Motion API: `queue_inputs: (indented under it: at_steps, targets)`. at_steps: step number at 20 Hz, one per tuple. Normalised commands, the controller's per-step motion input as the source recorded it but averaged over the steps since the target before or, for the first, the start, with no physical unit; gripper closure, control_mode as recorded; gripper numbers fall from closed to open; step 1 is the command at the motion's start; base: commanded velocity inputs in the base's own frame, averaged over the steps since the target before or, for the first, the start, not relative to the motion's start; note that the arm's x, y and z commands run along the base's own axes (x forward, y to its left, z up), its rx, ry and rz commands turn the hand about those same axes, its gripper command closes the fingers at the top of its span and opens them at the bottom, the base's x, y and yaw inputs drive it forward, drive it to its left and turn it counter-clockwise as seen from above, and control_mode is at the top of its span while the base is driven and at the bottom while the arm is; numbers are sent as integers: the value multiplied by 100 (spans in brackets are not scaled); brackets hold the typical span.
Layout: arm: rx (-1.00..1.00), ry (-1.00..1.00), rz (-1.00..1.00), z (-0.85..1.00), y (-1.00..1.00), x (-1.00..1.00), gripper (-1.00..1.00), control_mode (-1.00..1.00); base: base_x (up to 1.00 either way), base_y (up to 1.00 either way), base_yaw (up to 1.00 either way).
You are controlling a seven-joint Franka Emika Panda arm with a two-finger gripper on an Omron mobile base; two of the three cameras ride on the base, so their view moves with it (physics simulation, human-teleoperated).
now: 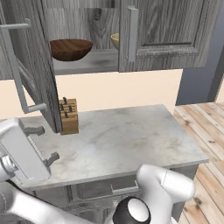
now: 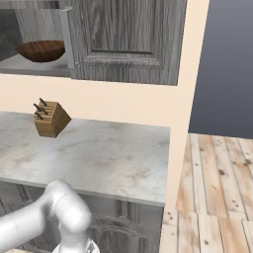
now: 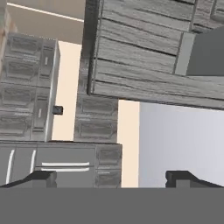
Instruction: Open the cabinet. Pick the bowls from the counter and place them in the cabinet. Then close the cabinet.
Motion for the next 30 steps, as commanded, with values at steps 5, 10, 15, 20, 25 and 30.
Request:
queue_inputs:
  at_steps: [5, 10, 15, 20, 25, 30]
  targets:
    - [0, 5, 2, -11, 58, 34, -100, -100, 0, 0, 0]
    - [0, 6, 7, -13, 41, 39, -100, -100, 0, 0, 0]
    - [1, 6, 8, -13, 31, 28, -100, -100, 0, 0, 0]
    - [0, 0, 4, -19, 19, 11, -100, -100, 0, 0, 0]
    - [5, 2, -1, 4, -13, 23, -100, -100, 0, 0, 0]
    - [10, 22, -4, 23, -18, 45, -100, -100, 0, 0, 0]
